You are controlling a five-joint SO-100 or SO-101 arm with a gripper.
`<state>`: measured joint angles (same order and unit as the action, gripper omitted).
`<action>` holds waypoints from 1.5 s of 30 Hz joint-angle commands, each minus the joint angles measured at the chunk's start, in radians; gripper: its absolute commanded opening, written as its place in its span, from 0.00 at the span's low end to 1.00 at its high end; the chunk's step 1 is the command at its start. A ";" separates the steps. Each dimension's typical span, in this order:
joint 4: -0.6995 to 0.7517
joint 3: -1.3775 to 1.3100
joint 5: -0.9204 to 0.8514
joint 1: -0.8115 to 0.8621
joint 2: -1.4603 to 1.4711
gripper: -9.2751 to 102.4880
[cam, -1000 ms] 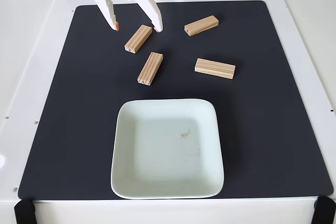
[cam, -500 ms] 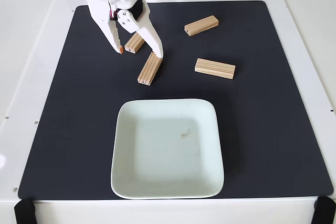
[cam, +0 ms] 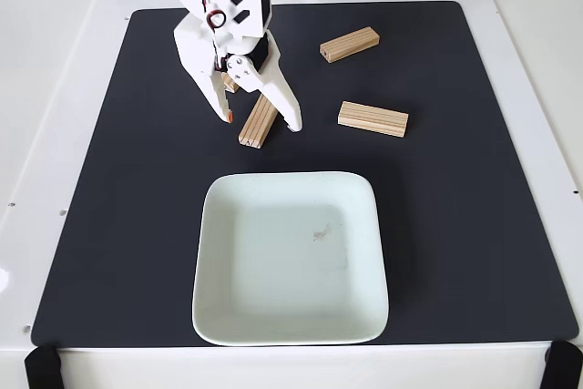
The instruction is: Pick up the wooden block and place them on the plate.
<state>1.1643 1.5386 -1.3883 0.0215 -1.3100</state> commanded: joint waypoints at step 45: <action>-0.127 0.333 0.084 -0.127 -0.201 0.45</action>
<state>1.0324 1.8715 -1.3054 -0.0951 -1.4726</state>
